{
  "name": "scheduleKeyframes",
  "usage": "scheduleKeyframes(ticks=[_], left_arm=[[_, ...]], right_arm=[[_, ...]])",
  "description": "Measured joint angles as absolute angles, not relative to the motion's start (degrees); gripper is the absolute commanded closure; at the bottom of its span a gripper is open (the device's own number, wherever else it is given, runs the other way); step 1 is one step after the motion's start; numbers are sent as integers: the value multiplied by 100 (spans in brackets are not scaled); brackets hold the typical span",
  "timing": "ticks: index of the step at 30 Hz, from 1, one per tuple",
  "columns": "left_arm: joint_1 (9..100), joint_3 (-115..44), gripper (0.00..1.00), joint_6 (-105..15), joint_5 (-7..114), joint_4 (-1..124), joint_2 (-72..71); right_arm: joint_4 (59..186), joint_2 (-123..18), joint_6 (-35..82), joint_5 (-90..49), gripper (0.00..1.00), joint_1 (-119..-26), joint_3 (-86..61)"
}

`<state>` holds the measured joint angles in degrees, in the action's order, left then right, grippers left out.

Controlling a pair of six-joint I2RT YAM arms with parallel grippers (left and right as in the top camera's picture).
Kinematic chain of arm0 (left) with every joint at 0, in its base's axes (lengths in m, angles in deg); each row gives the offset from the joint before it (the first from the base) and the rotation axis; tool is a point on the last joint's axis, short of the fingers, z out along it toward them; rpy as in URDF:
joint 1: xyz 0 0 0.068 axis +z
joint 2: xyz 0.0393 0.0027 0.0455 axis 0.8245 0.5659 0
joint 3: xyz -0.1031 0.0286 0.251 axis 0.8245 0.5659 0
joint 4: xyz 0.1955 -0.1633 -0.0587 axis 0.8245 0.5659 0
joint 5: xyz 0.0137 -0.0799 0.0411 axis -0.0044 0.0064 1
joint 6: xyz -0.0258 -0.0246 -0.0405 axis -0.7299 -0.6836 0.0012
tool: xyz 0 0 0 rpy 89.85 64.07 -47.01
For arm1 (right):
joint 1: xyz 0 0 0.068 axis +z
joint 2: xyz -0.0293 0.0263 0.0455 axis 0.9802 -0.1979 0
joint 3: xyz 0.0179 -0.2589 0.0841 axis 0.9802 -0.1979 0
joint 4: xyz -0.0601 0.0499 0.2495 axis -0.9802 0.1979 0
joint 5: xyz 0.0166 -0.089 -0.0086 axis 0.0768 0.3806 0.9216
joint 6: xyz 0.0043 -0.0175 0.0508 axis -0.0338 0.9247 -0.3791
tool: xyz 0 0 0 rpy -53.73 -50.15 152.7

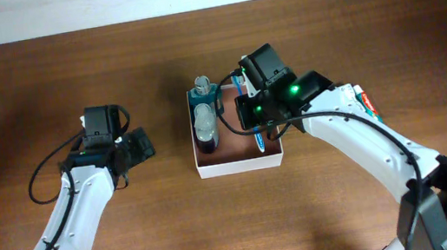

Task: Pack container
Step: 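Carry the toothbrush into the box's right side with the right gripper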

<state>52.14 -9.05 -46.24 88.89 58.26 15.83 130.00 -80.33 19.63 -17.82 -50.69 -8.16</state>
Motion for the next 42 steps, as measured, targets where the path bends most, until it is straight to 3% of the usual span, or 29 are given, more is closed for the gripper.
scheduleKeyframes(ticks=[42], left_arm=[[5214,-905,1,-4624,8891,5826,1583]], right_arm=[[12921,-8639,1828,-1699,95,-5069,-972]])
